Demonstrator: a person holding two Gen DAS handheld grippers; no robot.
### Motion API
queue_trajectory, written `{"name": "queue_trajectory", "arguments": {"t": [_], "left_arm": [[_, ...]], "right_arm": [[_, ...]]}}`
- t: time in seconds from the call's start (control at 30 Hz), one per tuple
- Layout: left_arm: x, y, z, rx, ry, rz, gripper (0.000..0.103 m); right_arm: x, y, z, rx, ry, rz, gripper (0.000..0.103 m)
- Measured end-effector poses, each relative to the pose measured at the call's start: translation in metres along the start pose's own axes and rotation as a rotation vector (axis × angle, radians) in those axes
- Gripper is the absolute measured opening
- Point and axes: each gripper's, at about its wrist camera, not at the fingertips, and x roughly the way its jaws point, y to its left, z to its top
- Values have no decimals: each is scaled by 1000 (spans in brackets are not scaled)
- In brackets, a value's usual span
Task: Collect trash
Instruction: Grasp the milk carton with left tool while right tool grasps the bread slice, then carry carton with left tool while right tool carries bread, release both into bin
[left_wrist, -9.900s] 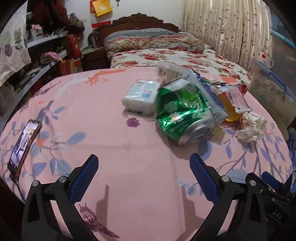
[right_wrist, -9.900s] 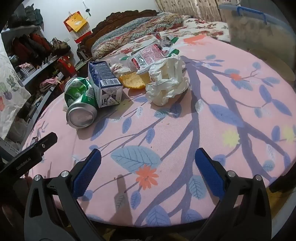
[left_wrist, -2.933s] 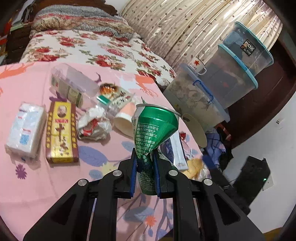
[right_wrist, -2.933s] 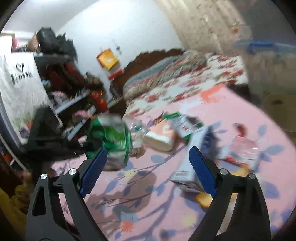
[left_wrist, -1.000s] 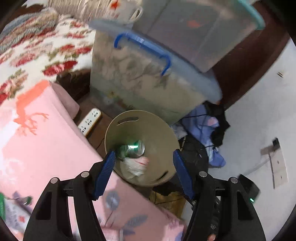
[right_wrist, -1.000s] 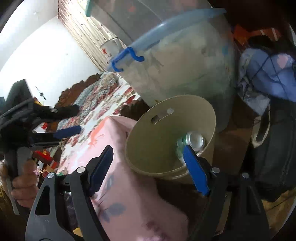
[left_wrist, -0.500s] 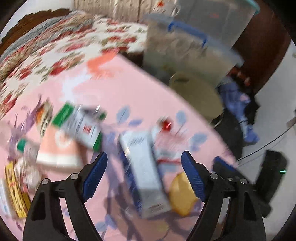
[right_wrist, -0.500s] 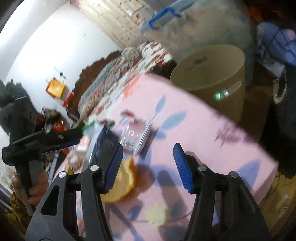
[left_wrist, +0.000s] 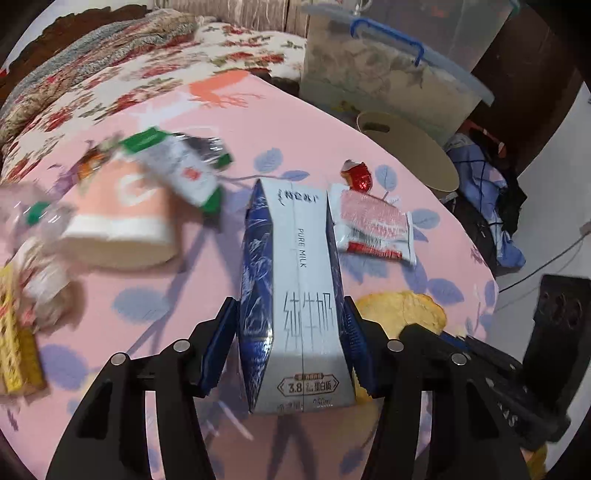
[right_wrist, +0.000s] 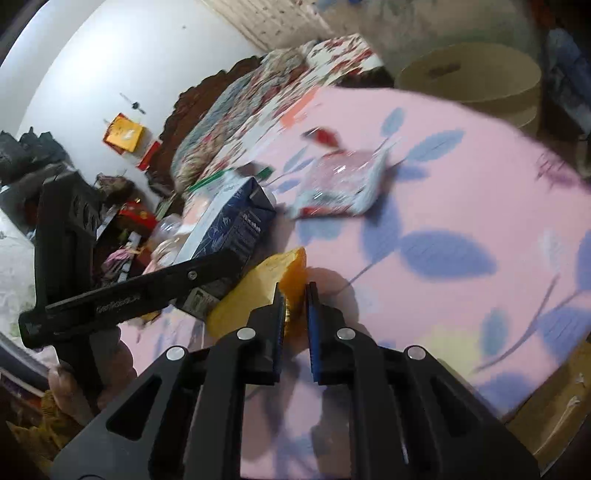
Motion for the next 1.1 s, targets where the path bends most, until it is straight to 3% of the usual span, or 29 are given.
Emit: {"name": "queue_trajectory", "arguments": {"t": [0.43, 0.53, 0.97, 1.03, 1.1], "left_arm": [[-71, 90, -113, -200, -51, 31, 53], [-74, 101, -120, -235, -71, -4, 53], [-74, 100, -124, -221, -102, -1, 53], [-74, 100, -124, -222, -101, -1, 53], [-74, 100, -124, -223, -98, -4, 54]], "right_arm": [[47, 73, -39, -134, 128, 77, 13], [56, 81, -43, -144, 144, 66, 13], [55, 72, -44, -75, 165, 87, 16], [54, 72, -44, -73, 163, 97, 19], [52, 72, -44, -68, 150, 119, 33]]}}
